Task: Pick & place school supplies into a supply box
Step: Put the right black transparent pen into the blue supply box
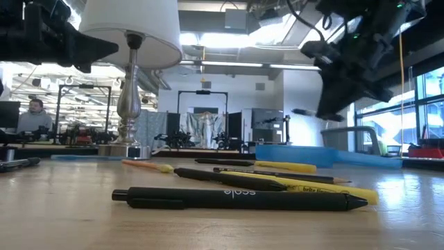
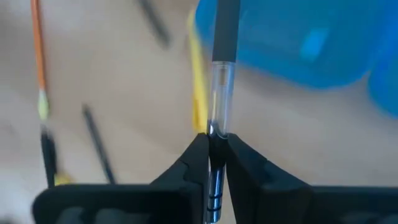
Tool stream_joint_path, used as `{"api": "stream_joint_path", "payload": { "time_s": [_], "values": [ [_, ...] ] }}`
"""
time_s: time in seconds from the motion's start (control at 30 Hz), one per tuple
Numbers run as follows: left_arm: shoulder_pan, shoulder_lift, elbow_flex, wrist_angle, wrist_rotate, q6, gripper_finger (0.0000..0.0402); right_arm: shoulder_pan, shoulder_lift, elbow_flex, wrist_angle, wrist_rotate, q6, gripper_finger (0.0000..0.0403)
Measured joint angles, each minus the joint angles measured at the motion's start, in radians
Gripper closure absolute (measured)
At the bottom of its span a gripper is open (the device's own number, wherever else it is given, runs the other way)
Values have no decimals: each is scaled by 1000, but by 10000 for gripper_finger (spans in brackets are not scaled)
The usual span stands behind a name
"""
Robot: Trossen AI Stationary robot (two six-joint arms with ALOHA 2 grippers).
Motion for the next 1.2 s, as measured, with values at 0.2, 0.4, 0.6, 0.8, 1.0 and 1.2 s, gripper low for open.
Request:
{"api": "stream_joint_path", "payload": {
  "time_s": [0.2,0.4,0.6,0.8,1.0,1.2],
  "values": [
    [0,0,0,90,-69,0,398,-227,1,1,14,15,-179,359],
    [0,0,0,105,-127,0,398,-407,83,1,75,-120,-322,358],
    [0,0,0,105,-127,0,398,-459,201,1,107,-118,-364,357],
    [0,0,0,105,-127,0,398,-461,260,1,157,-118,-348,357],
    [0,0,0,105,-127,0,398,-461,314,1,163,-118,-346,350],
    [0,0,0,105,-127,0,398,-461,330,1,165,-132,-331,332]
  ]
}}
